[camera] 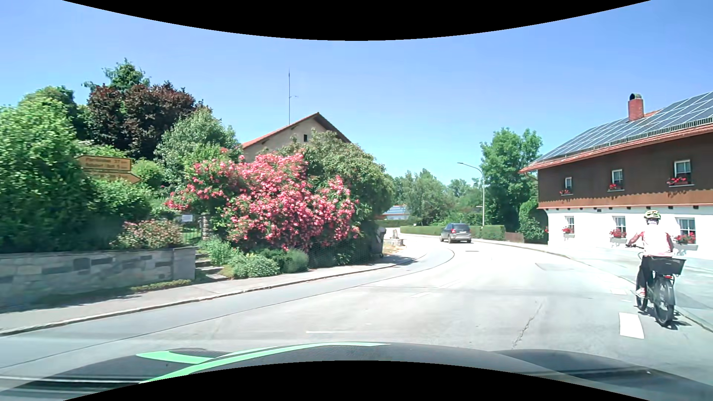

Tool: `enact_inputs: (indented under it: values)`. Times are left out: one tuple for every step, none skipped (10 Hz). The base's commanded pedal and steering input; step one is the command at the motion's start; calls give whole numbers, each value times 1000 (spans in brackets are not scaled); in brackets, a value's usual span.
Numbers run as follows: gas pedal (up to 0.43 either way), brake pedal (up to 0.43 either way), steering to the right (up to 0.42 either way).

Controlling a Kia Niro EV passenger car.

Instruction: Follow the waypoints while adhering to traffic rules and regulations

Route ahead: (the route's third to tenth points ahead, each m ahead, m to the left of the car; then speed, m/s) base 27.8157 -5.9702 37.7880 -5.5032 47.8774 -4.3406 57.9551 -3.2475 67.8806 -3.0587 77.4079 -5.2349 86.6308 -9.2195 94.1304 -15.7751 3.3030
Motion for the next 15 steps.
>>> enact_inputs:
  values:
    - [98,0,353]
    - [118,0,351]
    - [157,0,341]
    - [189,0,321]
    - [189,0,307]
    - [209,0,290]
    - [220,0,267]
    - [240,0,236]
    - [240,0,207]
    - [248,0,170]
    - [268,0,129]
    - [280,0,104]
    - [287,0,84]
    - [287,0,67]
    - [287,0,53]
